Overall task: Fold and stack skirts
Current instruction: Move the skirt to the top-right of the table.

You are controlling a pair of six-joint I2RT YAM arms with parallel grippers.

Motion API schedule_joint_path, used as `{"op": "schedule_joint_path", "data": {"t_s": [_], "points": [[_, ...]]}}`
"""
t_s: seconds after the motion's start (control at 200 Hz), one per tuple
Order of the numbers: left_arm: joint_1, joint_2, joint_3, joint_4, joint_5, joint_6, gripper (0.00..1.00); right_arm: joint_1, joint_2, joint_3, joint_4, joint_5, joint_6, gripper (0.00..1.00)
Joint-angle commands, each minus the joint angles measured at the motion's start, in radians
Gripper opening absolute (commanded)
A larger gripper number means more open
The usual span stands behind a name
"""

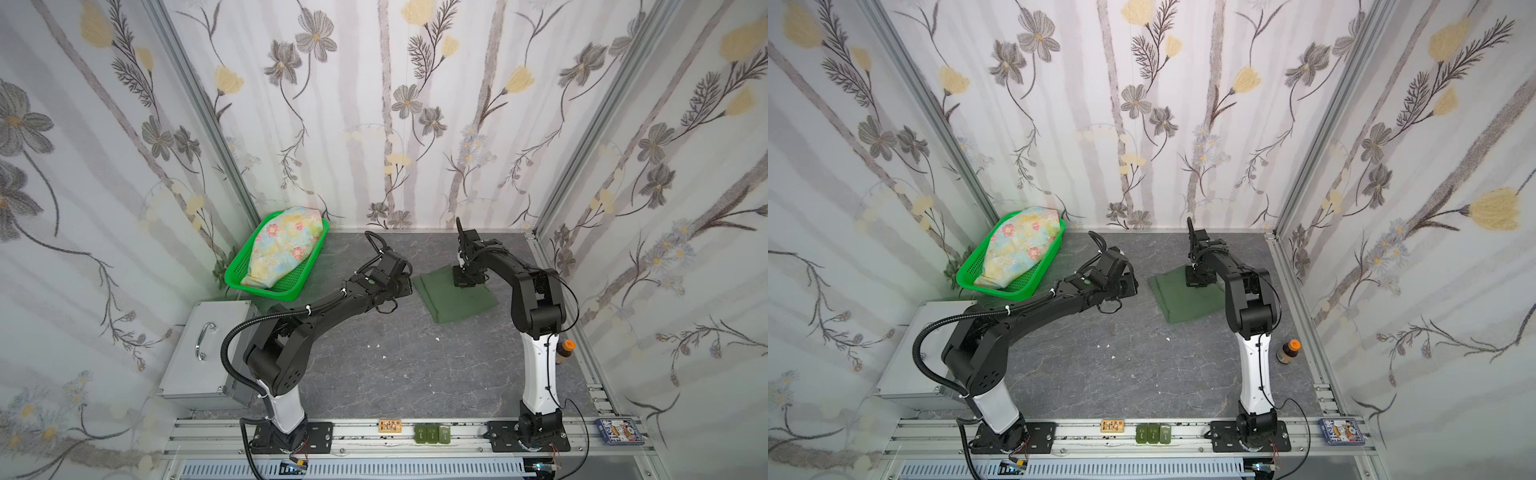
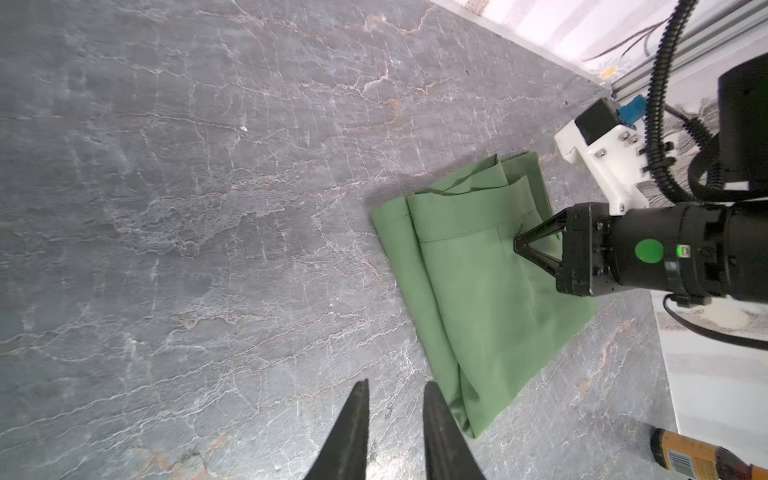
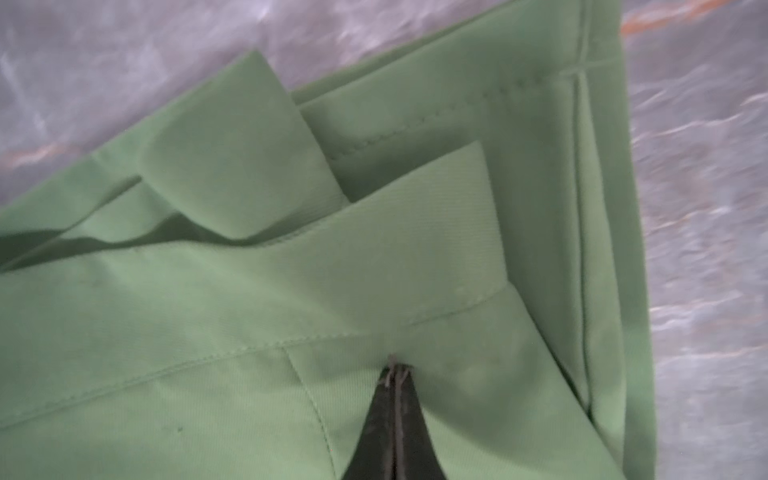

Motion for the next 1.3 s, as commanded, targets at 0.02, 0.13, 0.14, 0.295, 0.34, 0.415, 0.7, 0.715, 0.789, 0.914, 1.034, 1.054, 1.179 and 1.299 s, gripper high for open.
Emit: {"op": "schedule_joint_path", "data": {"t_s": [0.02, 0.13, 0.14, 0.295, 0.34, 0.415, 0.7, 0.715, 0.789, 0.914, 1.034, 1.054, 1.179, 1.299], "points": [[0.017, -0.058, -0.037, 0.011, -0.036, -0.016, 0.27, -0.028, 0.037, 0.065, -0.04, 0.039, 0.026, 0.0], [0.037, -0.106, -0.07, 0.011, -0.048, -0.025, 0.27, -0.052, 0.065, 0.104, -0.063, 0.029, 0.017, 0.0], [0.039, -0.11, -0.073, 0.011, -0.047, -0.026, 0.27, -0.053, 0.065, 0.104, -0.063, 0.029, 0.016, 0.0], [0.059, -0.16, -0.116, 0.011, -0.053, -0.037, 0.28, -0.094, 0.069, 0.115, -0.062, 0.023, 0.018, 0.0], [0.065, -0.172, -0.126, 0.011, -0.054, -0.041, 0.27, -0.109, 0.072, 0.118, -0.06, 0.015, 0.019, 0.0], [0.071, -0.186, -0.137, 0.011, -0.058, -0.044, 0.28, -0.131, 0.076, 0.125, -0.059, 0.022, 0.021, 0.0], [0.084, -0.2, -0.152, 0.011, -0.057, -0.049, 0.28, -0.191, 0.106, 0.161, -0.059, 0.038, 0.02, 0.0], [0.084, -0.2, -0.151, 0.011, -0.056, -0.049, 0.28, -0.193, 0.11, 0.163, -0.059, 0.037, 0.021, 0.0], [0.086, -0.2, -0.15, 0.011, -0.054, -0.05, 0.28, -0.206, 0.126, 0.174, -0.06, 0.036, 0.019, 0.0], [0.089, -0.194, -0.149, 0.011, -0.054, -0.05, 0.29, -0.221, 0.149, 0.191, -0.059, 0.05, 0.018, 0.0], [0.092, -0.181, -0.141, 0.011, -0.046, -0.052, 0.28, -0.236, 0.164, 0.213, -0.066, 0.058, 0.017, 0.0], [0.092, -0.179, -0.139, 0.011, -0.045, -0.053, 0.29, -0.239, 0.165, 0.215, -0.065, 0.058, 0.017, 0.0], [0.092, -0.169, -0.131, 0.011, -0.045, -0.053, 0.29, -0.252, 0.176, 0.238, -0.065, 0.044, 0.015, 0.0], [0.092, -0.161, -0.126, 0.011, -0.041, -0.052, 0.28, -0.259, 0.186, 0.258, -0.065, 0.034, 0.03, 0.0]]}}
